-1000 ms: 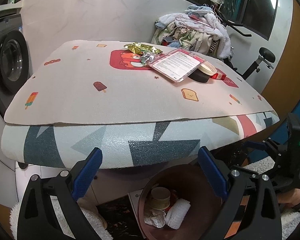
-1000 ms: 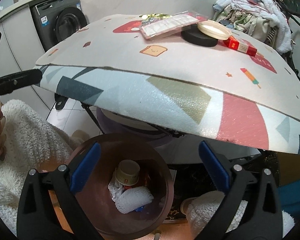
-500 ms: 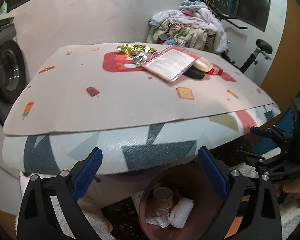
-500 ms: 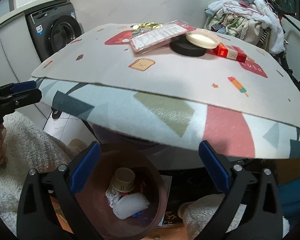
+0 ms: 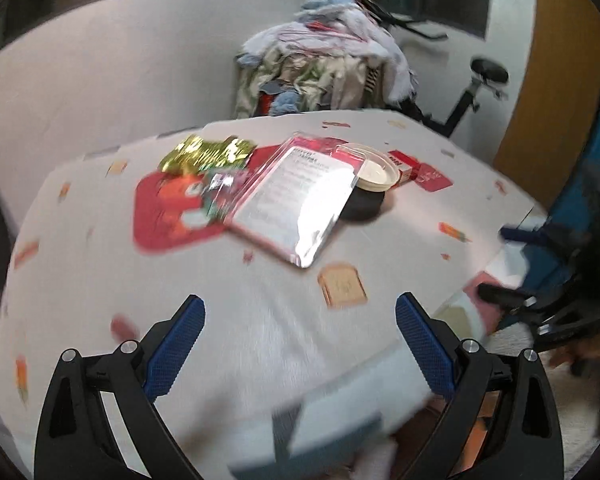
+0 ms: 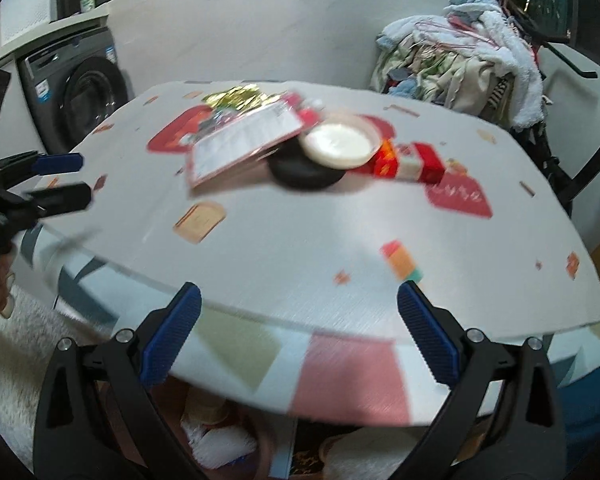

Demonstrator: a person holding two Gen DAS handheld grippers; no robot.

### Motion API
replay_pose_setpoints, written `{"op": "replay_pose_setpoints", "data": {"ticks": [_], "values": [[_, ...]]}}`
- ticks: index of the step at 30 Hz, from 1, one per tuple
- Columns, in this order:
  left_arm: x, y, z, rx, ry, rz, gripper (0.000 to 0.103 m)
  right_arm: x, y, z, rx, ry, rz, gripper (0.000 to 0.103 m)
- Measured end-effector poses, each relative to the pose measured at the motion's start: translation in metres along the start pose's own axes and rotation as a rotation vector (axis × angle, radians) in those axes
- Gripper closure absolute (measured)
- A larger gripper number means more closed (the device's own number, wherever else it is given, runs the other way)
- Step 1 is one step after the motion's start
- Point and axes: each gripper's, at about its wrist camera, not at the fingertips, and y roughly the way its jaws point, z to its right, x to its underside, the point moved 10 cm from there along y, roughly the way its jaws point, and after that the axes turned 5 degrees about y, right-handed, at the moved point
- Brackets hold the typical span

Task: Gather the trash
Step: 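Grasp the clear plastic packet with the left tool while the right tool grasps the white lid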

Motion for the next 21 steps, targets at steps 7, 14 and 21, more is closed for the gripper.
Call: {"op": "replay_pose_setpoints", "data": {"ticks": [7,14,21], "values": [[-0.043,0.085,0.008,-0.122,0.138,-0.073,0.009,-0.03,0.011,0.039,0.034,0.067,0.024,0.006],[-0.055,0.14,0.011,-0.301,0.329,-0.136,0.009,-0.034,0.02,0.062,0.055,0.086,0.018,0.006],[-0.059,0.152,0.013,-0.292,0.358,-0.168,0.052,-0.028,0.029,0.074,0.062,0.111,-0.001,0.006]]}}
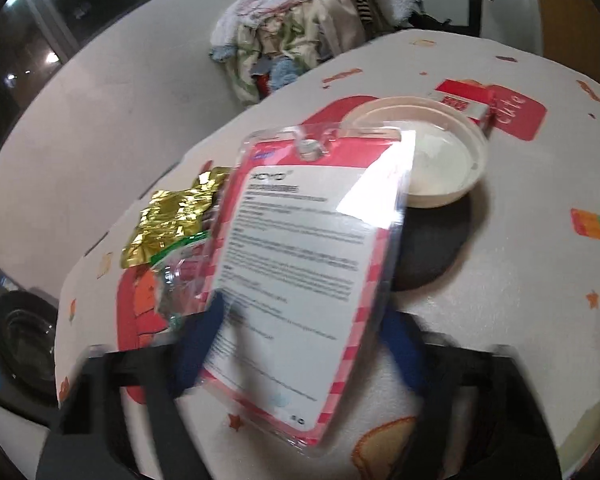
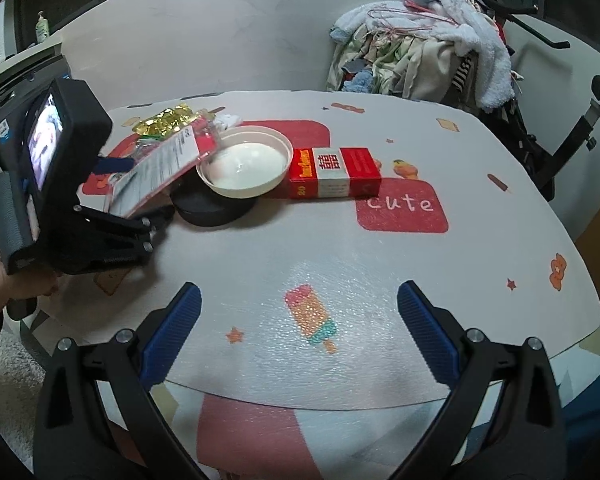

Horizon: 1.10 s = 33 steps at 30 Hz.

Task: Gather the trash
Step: 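Grasp the clear plastic packet with the left tool while the right tool grasps the white lid, then lower the packet into the bin with the left tool while the right tool drops the lid in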

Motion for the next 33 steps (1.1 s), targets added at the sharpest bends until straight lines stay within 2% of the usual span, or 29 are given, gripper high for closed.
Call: {"op": "replay_pose_setpoints", "data": {"ticks": [2,4,9,14,18,21,26,33], "values": [[-0.003,-0.008,0.002,-0.004,0.035,0.028,0.065,0.001,0.002,0.001,0.001,-0.001,-0.003,0.006],[-0.003,-0.019,0.0,0.025,0.033,0.056,0.07,0.0,0.002,0.0,0.0,-0.003,-0.002,0.006],[-0.005,-0.059,-0.029,0.144,-0.087,0.125,0.086,-0.006,0.003,-0.003,-0.003,-0.023,0.0,0.006],[0.009,-0.094,-0.067,0.35,-0.33,0.151,0.087,-0.023,0.008,-0.012,-0.041,-0.025,0.015,0.006],[0.028,-0.103,-0.076,0.449,-0.472,0.119,0.087,-0.043,0.022,-0.021,-0.086,-0.01,0.03,0.006],[0.043,-0.107,-0.078,0.461,-0.516,0.11,0.087,-0.059,0.044,-0.028,-0.109,0.009,0.017,0.006],[0.06,-0.11,-0.082,0.457,-0.561,0.113,0.087,-0.076,0.086,-0.036,-0.141,0.099,-0.058,0.006],[0.069,-0.111,-0.087,0.465,-0.593,0.129,0.087,-0.088,0.107,-0.054,-0.173,0.12,-0.101,0.006]]}}
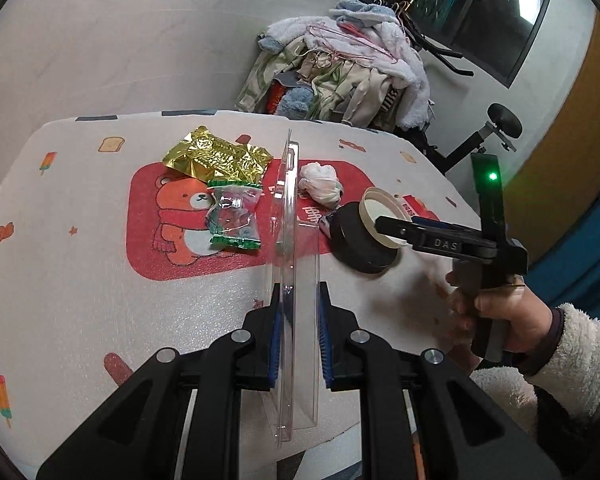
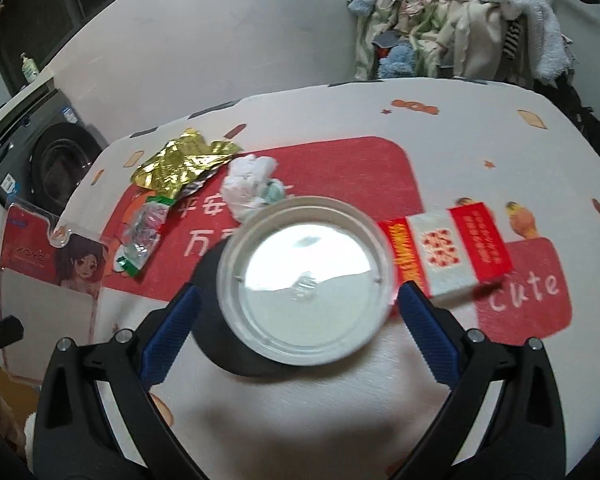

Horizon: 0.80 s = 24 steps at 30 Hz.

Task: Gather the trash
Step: 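Lower the packet into the bin with the left tool while the right tool drops the lid in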

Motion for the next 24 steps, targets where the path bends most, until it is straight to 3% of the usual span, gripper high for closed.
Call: {"op": "replay_pose_setpoints", "data": {"ticks": [7,8,10,16,24], "values": [[-0.001,0.0,-0.003,0.008,-0.019,0.018,0.087,-0.002,0.013,0.001,0.102,-0.046,-0.011,0.006],[-0.001,-0.001,-0.002,0.008,-0.02,0.019,0.087,-0.002,0.013,0.002,0.109,-0.05,-0.007,0.014],[0.0,-0.001,-0.002,0.008,-0.021,0.023,0.087,-0.003,0.009,0.003,0.119,-0.063,0.005,0.015],[0.001,-0.004,-0.001,0.03,-0.048,0.018,0.087,0.006,-0.029,-0.008,0.052,-0.064,0.064,0.016],[0.014,-0.032,0.017,0.054,-0.04,0.015,0.087,0.045,-0.089,-0.032,-0.002,-0.107,0.126,0.016]]}}
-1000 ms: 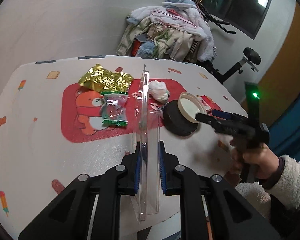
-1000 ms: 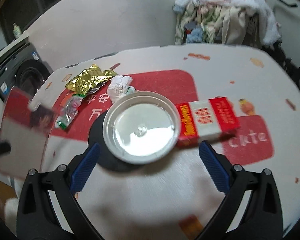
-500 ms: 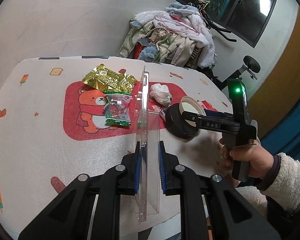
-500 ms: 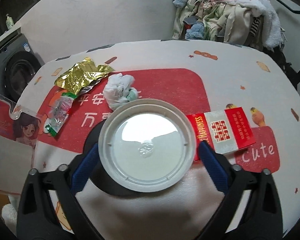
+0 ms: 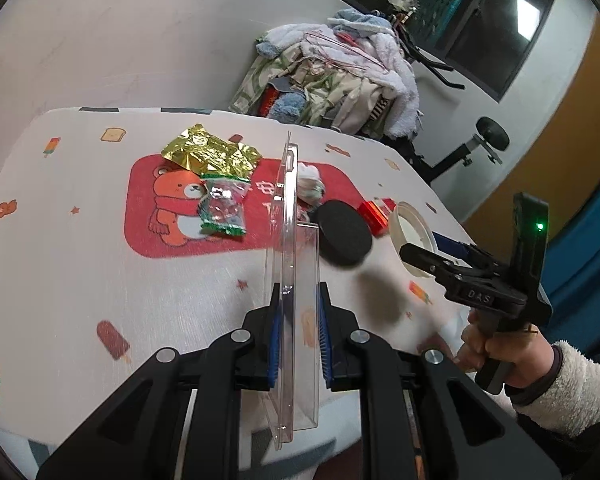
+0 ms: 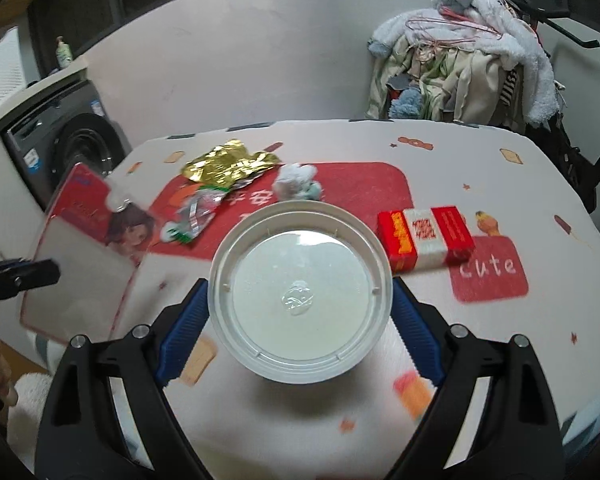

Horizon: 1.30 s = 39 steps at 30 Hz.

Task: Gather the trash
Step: 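Lower the packet into the bin with the left tool while the right tool drops the lid in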

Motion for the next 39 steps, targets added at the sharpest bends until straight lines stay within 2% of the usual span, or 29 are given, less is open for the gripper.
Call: {"op": "replay_pose_setpoints", "data": {"ticks": [9,18,26,29,32,34,36,39], "values": [[0.052,-0.033,0.053,0.059,0.1,-0.061,0.087,0.031,-0.054,-0.023,-0.021,-0.03,0.033,0.016],[0.136,-0.04,0.111,0.15,0.246,-0.189,0.087,0.056,-0.096,-0.025,-0.023,-0.021,0.068,0.016],[0.208,0.002,0.122,0.155,0.383,-0.393,0.087,0.077,-0.106,-0.011,-0.002,0.005,0.062,0.016],[0.23,0.024,0.116,0.125,0.44,-0.457,0.087,0.086,-0.104,-0.004,0.004,0.022,0.045,0.016],[0.239,0.038,0.111,0.1,0.46,-0.458,0.087,0.092,-0.1,0.002,0.009,0.034,0.035,0.016],[0.236,0.042,0.11,0.106,0.455,-0.419,0.082,0.095,-0.098,0.005,0.011,0.039,0.03,0.016],[0.229,0.039,0.109,0.116,0.436,-0.376,0.053,0.098,-0.096,0.006,0.012,0.035,0.026,0.016],[0.212,0.026,0.107,0.102,0.42,-0.281,0.042,0.101,-0.093,0.006,0.013,0.022,0.019,0.016]]}}
